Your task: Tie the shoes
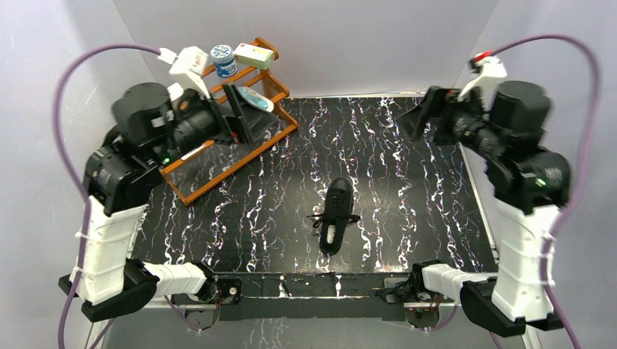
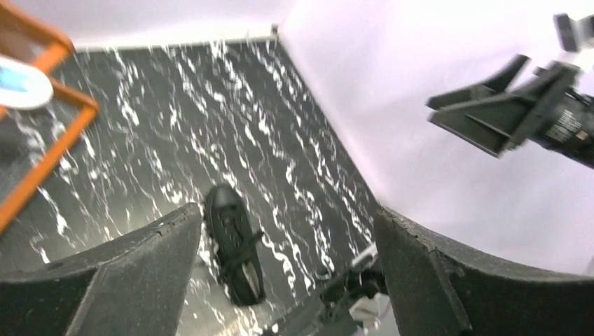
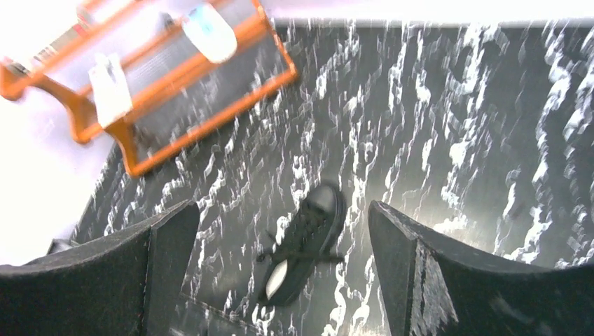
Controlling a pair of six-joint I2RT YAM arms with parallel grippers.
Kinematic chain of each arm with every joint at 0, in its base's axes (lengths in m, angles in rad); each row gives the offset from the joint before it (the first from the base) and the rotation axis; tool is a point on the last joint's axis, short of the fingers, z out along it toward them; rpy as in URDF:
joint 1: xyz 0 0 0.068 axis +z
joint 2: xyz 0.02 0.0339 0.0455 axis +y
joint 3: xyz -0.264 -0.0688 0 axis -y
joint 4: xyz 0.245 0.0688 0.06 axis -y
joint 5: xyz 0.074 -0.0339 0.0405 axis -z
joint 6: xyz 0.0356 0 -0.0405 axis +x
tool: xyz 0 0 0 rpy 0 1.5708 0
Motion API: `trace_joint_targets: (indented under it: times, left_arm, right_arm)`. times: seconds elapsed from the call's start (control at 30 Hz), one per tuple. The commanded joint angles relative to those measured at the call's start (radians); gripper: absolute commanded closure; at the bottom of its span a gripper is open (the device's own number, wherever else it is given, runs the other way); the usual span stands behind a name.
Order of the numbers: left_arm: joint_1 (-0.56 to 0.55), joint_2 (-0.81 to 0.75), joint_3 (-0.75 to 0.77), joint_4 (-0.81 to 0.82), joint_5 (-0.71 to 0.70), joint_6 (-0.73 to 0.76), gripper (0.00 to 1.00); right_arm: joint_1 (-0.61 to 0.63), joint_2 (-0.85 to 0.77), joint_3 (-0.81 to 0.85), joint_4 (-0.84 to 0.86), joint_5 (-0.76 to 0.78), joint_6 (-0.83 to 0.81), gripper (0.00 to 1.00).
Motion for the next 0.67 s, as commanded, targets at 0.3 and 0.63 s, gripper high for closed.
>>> trace_joint_targets:
  times: [0.3,0.63]
  left_arm:
    - [0.007,-0.097,0.014,0.194,-0.205,0.118,0.09]
    - [0.008,-0.065,-0.006,0.183,-0.2,0.152,0.09]
  right_arm:
    - [0.0,-0.017,0.369,-0.025,0.086,-0.006,0.01]
    - [0.0,-0.03,0.285,0.046,0.089,-0.002,0.01]
